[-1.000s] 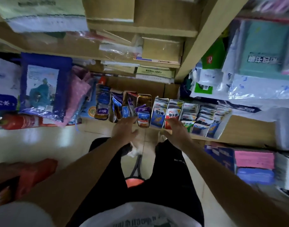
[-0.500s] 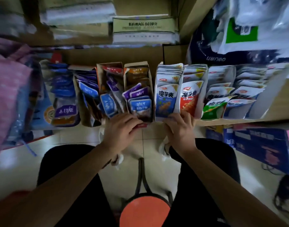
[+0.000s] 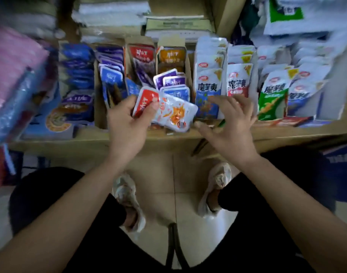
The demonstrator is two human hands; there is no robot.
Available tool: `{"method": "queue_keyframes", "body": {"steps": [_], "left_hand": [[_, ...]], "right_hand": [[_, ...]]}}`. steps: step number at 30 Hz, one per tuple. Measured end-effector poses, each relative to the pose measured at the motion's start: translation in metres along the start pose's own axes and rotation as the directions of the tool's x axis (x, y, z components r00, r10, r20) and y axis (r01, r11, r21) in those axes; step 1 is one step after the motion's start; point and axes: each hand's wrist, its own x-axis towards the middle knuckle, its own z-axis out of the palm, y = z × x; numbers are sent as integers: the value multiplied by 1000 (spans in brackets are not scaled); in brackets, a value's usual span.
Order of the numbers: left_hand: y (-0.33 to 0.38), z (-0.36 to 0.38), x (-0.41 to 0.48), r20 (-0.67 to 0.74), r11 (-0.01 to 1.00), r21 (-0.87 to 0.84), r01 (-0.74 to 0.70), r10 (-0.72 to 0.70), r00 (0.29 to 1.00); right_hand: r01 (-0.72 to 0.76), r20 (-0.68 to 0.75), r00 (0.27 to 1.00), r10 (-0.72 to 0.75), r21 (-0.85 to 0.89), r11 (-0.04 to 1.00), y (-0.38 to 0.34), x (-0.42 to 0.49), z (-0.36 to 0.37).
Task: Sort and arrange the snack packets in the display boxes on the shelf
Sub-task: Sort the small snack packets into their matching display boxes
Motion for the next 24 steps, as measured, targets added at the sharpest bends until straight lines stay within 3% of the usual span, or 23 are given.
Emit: {"method": "queue_keyframes", "body": {"steps": [3,7,10,12,15,17,20,24], "left_hand": [[17,-8,-32,128,999,-3,-54,54,990],[41,-20,-59,213,989,-146,-33,64,975],[49,-37,-58,266,972,-225,72,-9,964],[45,-48,-42,230,983,-173,53,-12,973],[25,-60,-1,156,990,107,-95,78,985],[10,-60,34,180,918,320,-233,183,967],[-5,-51,82,318,658,629,-414,269,909],[-19,-32,112,487,424,769,-479,97,868]], "right_hand": [[25,137,988,-65,275,961,-36,-2,-21],[131,278,936,-216,294,947,-64,-7,-43],[83,353,908,-227,378,922,-69,-4,-50],[-15,354,922,-155,433,901,-70,5,-50],[-101,256,967,-16,438,893,-70,33,-42],[-90,171,985,11,461,883,-71,56,-32],[-75,66,997,50,479,875,-77,91,-16],[-11,-52,998,40,472,881,-87,136,3]]}}
